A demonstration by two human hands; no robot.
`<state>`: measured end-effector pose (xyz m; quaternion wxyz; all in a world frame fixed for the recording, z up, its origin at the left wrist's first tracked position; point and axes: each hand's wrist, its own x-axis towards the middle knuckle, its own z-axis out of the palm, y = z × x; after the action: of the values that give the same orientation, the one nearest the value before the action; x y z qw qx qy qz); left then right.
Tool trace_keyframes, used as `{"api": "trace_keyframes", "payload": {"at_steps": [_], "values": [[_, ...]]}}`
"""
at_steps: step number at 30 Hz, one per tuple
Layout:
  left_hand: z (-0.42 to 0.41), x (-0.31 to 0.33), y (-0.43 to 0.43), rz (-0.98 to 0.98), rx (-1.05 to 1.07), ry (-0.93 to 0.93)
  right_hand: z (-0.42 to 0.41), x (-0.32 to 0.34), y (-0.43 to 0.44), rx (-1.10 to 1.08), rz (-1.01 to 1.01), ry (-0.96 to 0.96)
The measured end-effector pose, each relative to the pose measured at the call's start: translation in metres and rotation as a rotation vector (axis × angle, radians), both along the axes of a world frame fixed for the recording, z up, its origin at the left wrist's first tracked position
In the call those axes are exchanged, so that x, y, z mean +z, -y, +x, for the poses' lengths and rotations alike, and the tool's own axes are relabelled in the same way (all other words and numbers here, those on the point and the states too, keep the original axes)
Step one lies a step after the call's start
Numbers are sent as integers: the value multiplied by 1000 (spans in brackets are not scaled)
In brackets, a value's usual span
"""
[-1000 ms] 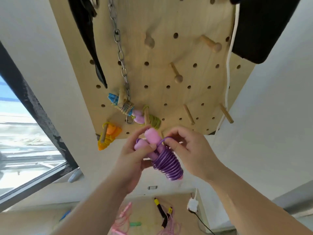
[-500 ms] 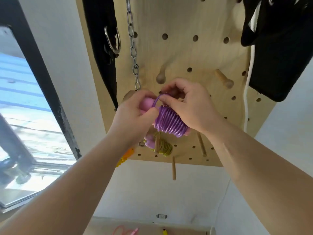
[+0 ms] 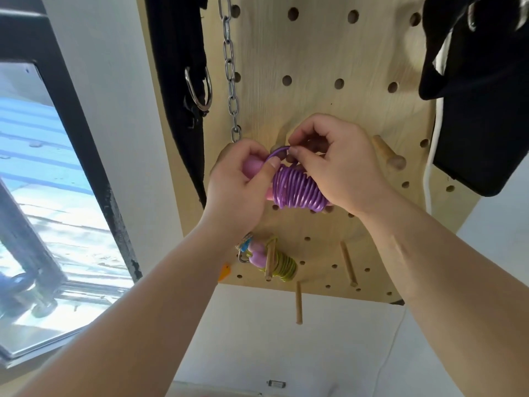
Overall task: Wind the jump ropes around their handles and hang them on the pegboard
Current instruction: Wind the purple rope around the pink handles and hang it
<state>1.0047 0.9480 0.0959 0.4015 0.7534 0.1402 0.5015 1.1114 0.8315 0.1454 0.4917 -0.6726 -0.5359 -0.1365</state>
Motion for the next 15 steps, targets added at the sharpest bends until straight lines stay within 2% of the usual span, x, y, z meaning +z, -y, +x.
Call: {"api": "trace_keyframes", "payload": {"at_steps": [3, 7, 12, 15], "values": [[3, 0, -6, -101, -101, 22, 3, 2, -8, -29, 2, -36], [4, 0, -11, -182, -257, 2, 8, 4, -18, -12, 17, -195], [1, 2, -18, -143, -301, -94, 15, 10, -23, 10, -24, -430], [0, 7, -20, -206, -338, -73, 18, 9, -27, -20, -10, -414]]}}
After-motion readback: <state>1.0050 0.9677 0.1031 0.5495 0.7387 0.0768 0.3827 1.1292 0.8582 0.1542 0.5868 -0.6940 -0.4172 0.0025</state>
